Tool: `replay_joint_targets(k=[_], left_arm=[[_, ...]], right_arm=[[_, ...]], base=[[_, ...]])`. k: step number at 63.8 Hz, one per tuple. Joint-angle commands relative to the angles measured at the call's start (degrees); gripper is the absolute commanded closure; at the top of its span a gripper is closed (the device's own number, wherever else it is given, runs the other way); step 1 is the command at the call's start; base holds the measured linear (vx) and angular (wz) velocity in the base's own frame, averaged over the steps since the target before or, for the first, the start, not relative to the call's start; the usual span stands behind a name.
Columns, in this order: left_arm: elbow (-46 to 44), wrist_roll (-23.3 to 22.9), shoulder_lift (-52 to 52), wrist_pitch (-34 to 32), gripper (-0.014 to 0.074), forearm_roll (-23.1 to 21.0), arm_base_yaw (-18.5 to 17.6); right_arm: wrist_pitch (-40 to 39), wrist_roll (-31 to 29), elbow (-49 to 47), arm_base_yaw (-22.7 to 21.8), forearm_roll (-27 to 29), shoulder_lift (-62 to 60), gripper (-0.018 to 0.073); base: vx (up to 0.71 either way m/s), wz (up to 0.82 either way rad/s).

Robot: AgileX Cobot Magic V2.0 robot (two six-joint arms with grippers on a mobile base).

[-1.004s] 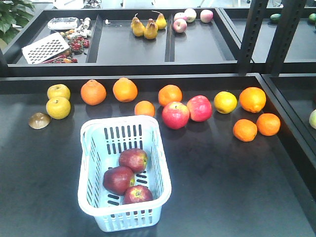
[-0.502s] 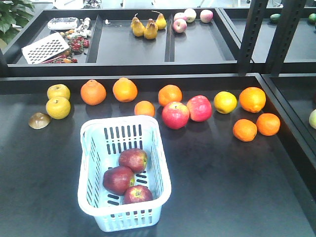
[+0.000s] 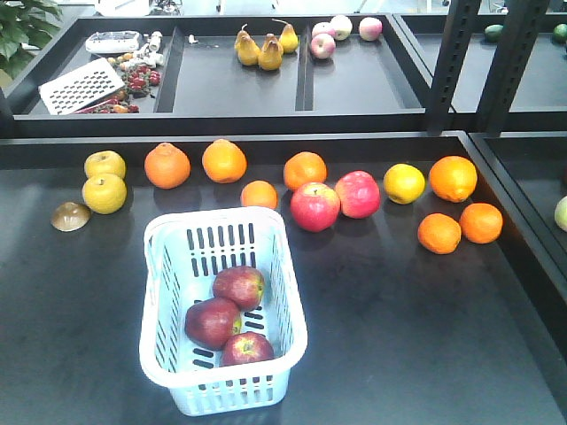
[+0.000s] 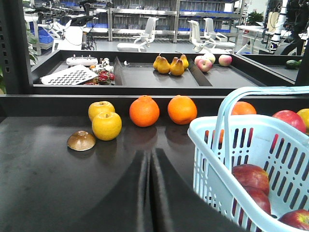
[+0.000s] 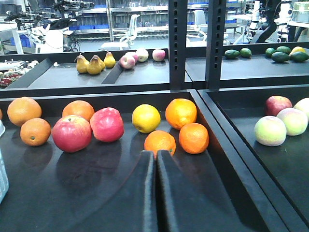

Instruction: Pick three apples into basket with both arms

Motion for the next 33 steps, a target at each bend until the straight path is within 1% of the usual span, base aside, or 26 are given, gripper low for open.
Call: replay_joint_targets(k=[1, 33], left_arm=[[0.26, -0.02, -0.89, -4.55, 0.0603, -0.35, -0.16], [0.26, -0.02, -0.89, -4.55, 0.0603, -0.35, -0.16]], right_arm=[[-4.52, 0.03, 0.75, -0.30, -0.37, -0.78, 0.0568], [-4.52, -0.03, 0.75, -0.30, -0.32, -0.78, 0.0568]], base=[[0.00, 0.00], [0.00, 0.00]])
